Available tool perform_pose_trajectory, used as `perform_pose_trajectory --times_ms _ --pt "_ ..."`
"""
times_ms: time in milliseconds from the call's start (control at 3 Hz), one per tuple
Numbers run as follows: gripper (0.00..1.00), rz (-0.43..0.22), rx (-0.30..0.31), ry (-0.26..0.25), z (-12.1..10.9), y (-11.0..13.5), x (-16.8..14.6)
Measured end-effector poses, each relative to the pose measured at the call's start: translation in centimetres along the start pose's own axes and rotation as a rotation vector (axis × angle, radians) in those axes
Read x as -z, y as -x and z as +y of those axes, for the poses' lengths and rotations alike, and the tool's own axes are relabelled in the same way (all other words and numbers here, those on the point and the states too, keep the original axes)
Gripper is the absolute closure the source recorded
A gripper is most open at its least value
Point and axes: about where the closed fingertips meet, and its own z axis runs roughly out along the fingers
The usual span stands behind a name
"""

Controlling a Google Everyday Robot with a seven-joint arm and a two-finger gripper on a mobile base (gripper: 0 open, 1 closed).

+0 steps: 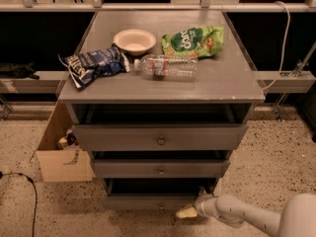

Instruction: Open bottom drawer

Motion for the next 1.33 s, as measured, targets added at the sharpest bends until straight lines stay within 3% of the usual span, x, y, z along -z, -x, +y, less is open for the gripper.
perform_pose_trajectory --times_ms 333,667,1000,1333 --pt "0.19 -0.003 -0.052 0.043 0.9 -0.7 3.6" --pt "0.43 0.016 -0.112 0.074 2.0 -3.2 6.4" --pt "0.65 0.016 -0.112 0.074 2.0 -3.0 6.7" --pt "0.96 0.016 -0.112 0.074 2.0 -3.0 6.7"
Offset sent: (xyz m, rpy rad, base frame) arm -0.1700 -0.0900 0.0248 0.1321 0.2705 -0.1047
